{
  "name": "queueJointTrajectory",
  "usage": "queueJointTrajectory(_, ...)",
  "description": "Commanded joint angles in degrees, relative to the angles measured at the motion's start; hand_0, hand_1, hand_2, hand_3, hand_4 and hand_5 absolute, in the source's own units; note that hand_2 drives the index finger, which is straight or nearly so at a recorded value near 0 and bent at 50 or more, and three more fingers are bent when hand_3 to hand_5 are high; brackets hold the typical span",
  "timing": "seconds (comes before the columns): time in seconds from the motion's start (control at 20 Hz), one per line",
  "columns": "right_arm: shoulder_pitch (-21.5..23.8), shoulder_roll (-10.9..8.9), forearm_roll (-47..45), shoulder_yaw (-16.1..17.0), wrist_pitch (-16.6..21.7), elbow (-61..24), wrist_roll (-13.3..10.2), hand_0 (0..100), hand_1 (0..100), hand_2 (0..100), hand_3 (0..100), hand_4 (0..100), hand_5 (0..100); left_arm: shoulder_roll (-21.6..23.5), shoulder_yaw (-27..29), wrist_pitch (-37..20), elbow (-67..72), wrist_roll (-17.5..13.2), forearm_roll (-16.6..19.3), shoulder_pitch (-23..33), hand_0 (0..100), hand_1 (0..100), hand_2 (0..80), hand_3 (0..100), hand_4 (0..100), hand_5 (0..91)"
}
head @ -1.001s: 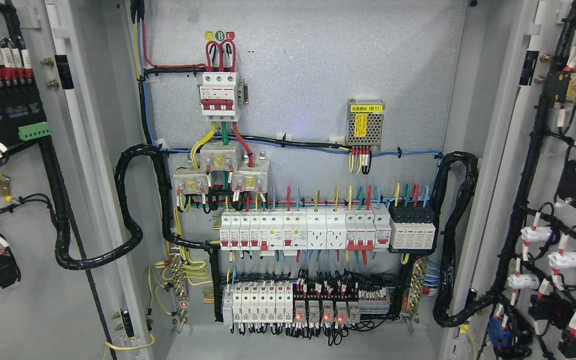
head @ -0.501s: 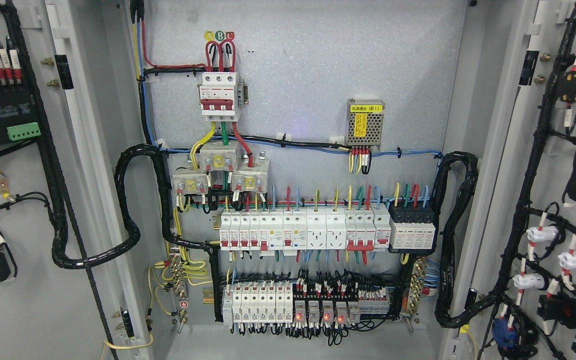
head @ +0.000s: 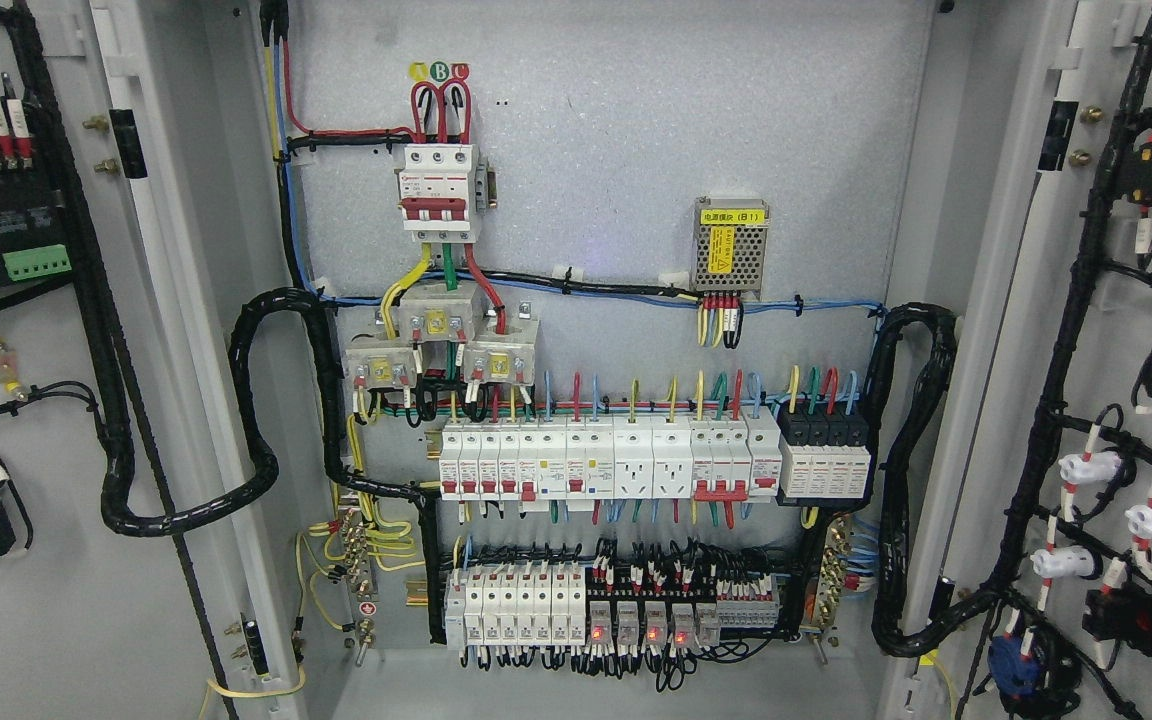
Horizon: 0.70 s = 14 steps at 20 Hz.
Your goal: Open door with both hands
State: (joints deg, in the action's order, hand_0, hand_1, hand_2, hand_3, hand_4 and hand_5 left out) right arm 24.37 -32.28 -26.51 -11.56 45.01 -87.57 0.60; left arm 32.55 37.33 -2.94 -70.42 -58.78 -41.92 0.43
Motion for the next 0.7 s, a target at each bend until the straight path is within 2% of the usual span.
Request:
queueJointTrajectory(0.0, -0.2, -0.85, 0.0, 0.1, 0.0, 0.5, 0.0, 22, 0, 0, 0, 0, 0, 1.0, -0.8, 0.0, 2.0, 0.1, 0.0, 0.7, 30, 0, 2.7, 3, 4, 0.0)
queueJointTrajectory(0.65, -0.5, -0.59, 0.1, -0.5, 0.0, 0.3, 0.0, 22, 0, 0, 0, 0, 0, 0.3, -0.9, -0.1, -2.7, 0.1, 0.1, 0.4, 30, 0, 2.7, 3, 4, 0.0)
